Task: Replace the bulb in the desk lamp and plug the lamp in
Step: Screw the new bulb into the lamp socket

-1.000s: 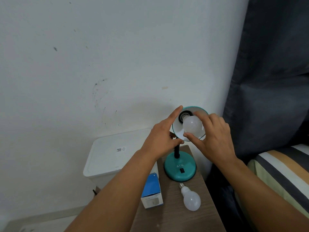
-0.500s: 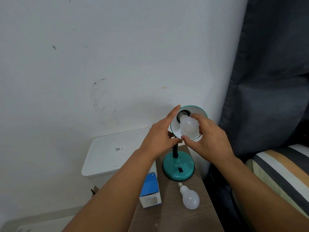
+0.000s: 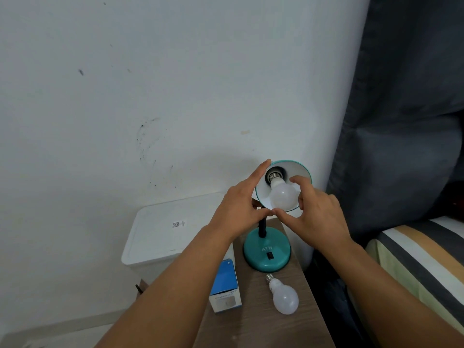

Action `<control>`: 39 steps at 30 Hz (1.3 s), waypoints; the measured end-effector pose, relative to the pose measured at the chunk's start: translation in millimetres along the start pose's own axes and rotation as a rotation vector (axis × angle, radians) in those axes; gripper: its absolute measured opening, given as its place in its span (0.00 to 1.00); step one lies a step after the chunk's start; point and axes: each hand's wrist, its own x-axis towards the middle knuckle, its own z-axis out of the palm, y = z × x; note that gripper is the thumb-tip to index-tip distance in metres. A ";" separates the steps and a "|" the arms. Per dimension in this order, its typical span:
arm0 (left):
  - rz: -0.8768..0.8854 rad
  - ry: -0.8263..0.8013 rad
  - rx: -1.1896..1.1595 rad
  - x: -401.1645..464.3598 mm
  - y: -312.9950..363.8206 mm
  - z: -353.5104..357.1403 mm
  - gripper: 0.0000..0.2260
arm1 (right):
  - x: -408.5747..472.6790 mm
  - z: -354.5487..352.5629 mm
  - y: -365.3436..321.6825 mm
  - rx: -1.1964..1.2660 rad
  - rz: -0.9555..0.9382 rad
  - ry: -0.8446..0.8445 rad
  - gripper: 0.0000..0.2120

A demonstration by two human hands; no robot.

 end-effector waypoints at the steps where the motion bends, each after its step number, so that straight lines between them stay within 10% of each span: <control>1: 0.002 0.001 -0.002 0.0 0.2 0.1 0.45 | -0.3 -0.2 -0.4 0.002 -0.012 -0.002 0.33; 39: -0.005 0.000 0.020 0.1 0.9 1.4 0.46 | -3.5 1.5 2.7 -0.088 0.055 0.000 0.34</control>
